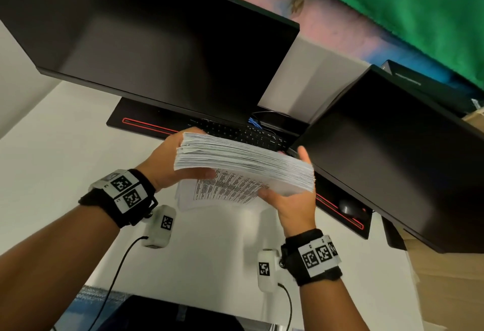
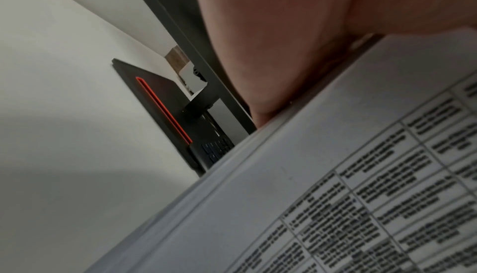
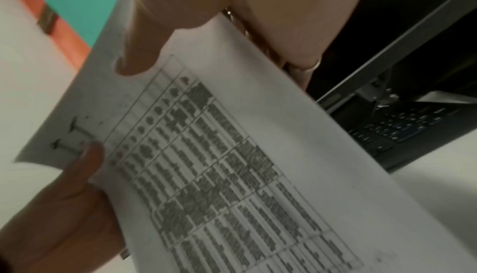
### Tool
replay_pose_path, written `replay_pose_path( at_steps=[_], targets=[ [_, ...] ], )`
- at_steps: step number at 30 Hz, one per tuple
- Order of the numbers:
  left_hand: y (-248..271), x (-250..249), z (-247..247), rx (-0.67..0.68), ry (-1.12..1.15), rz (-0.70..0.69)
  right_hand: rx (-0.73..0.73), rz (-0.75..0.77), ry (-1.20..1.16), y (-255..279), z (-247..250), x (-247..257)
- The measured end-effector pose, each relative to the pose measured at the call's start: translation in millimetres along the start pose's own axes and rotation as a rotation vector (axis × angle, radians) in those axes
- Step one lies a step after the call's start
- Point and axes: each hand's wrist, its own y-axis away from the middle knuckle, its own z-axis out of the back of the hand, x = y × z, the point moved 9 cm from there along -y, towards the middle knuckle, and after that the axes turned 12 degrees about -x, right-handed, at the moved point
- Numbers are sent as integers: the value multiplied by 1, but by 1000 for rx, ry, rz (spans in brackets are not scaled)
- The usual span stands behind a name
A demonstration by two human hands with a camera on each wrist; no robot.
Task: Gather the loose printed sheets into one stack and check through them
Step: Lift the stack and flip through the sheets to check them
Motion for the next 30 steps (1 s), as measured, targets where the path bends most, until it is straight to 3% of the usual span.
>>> replay_pose_path(
  at_steps=[5,9,12,17,20,22,27,30],
  targets=[
    [-1,-4,0,30,-5,-25,-28,35,-19,5,1,6],
    [-5,-11,0,-29,-99,-77,-94,29,16,4,2,0],
    [-6,-11,2,-109,-129,-75,-190,-1,15,-3,10,-6],
    [-8,-15,-4,-231,-290,-85,-136,-47,39,-19,1,-9],
    [1,-37,1,-413,-364,-196,-241,44,28,-11,7,15],
    [14,-50,-2,-456,-409,-282,-296,97,-6,6,14,22],
    [29,-10,1,-192,-37,-95,-228,64,102,32,15,-5],
    [29,-6,5,-110,56,-38,-160,33,73,32,7,-14]
  ],
)
